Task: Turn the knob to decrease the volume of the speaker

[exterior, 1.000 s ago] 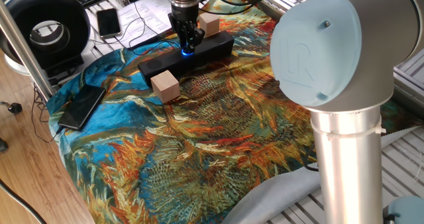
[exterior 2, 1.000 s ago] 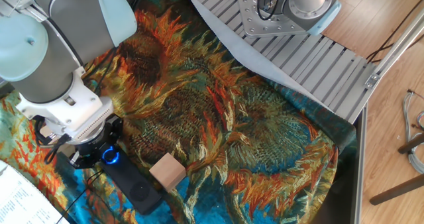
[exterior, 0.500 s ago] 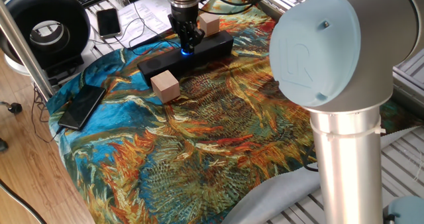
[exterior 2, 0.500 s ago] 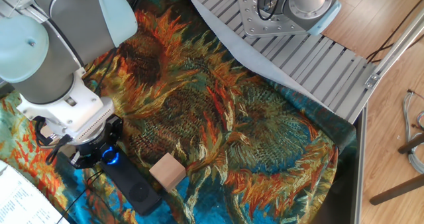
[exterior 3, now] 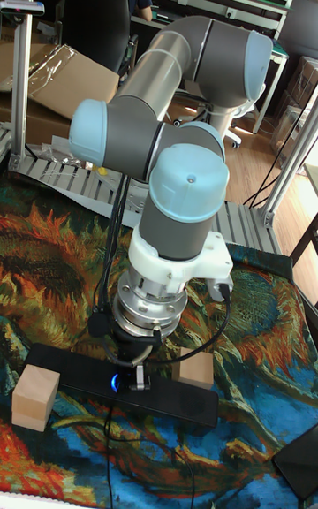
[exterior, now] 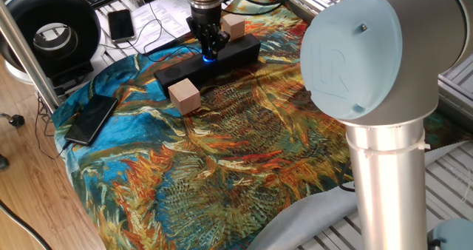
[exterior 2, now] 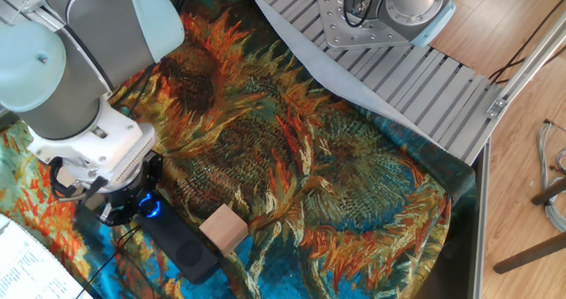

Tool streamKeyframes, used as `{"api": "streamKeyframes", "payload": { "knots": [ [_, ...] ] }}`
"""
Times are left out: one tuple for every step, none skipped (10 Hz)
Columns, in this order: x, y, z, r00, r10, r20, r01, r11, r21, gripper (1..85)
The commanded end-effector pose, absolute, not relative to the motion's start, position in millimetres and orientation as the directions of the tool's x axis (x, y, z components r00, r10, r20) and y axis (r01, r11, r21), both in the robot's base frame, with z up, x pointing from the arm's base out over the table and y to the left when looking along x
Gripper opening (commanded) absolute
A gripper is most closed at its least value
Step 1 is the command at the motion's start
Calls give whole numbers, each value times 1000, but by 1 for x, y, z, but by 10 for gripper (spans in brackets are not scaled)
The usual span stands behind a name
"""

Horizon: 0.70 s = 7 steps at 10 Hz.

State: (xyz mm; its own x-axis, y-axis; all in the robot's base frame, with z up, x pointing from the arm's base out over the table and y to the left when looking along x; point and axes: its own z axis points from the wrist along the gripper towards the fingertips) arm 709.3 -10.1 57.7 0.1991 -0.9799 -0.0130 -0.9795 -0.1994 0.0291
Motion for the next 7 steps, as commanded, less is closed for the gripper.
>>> {"api": "streamKeyframes", "payload": {
  "knots": [
    [714,-9,58,322,-947,-17,-947,-322,6,220],
    [716,-9,58,359,-933,-14,-933,-359,0,220],
    [717,-9,58,392,-920,-11,-920,-392,-3,220],
    [719,-11,58,428,-904,0,-904,-428,-9,220],
    [723,-12,58,461,-887,11,-887,-461,-19,220],
    [726,-13,58,496,-868,20,-868,-496,-26,220],
    [729,-13,59,535,-844,30,-844,-536,-36,220]
  ]
}}
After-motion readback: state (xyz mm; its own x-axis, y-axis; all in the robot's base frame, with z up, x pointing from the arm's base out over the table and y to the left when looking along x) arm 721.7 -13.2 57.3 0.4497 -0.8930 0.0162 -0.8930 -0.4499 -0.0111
